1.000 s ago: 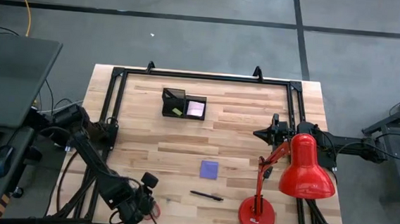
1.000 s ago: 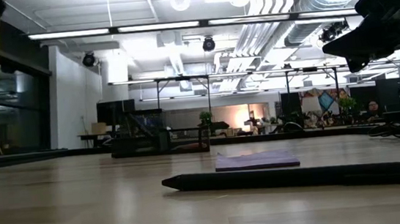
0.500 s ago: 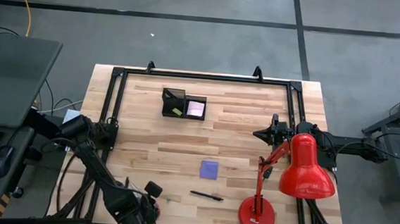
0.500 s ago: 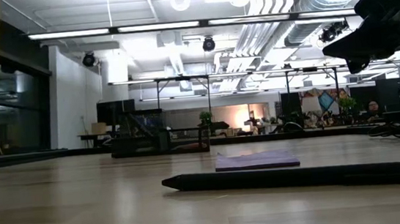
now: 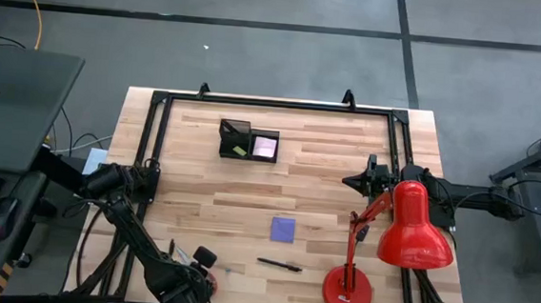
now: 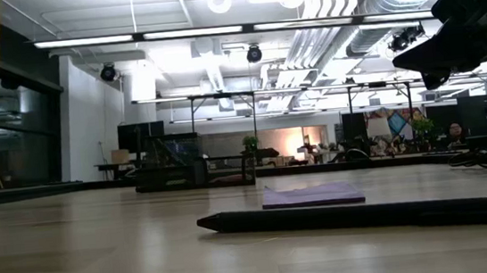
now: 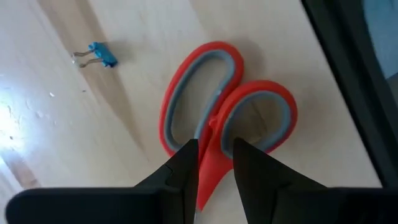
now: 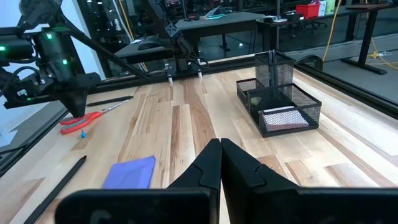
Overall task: Pick and place office supplies into organizer
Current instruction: Put the red scissors into the black desk organizer
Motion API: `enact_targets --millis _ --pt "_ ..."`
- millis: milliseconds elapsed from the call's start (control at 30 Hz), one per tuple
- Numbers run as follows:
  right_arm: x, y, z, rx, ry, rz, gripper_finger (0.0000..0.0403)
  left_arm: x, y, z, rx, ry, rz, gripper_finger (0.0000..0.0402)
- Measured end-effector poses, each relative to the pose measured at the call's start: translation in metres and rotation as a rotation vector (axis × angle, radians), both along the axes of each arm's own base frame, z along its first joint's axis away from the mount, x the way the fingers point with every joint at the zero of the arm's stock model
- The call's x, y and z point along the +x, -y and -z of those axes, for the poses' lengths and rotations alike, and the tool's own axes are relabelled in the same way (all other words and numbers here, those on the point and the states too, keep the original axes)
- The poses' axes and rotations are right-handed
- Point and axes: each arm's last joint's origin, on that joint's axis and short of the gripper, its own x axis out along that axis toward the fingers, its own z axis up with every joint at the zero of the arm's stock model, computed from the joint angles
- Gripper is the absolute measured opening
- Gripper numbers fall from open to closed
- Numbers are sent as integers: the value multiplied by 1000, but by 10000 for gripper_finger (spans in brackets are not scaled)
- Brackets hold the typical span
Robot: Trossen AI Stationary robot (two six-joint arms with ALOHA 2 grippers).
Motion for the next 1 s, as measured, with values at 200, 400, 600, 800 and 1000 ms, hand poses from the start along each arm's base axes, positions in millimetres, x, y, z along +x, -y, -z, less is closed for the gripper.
enact_targets --millis 200,400,600,800,1000 --pt "0 0 0 0 0 0 2 -3 7 -3 -13 11 18 85" --pt "0 0 0 0 0 0 2 -10 22 -20 22 53 57 85" --pt "0 0 0 0 0 0 2 -15 32 -18 10 58 49 85" --pt "0 0 0 0 0 0 2 -14 34 2 47 8 44 85" --pt "0 0 0 0 0 0 2 -13 36 2 31 22 44 85"
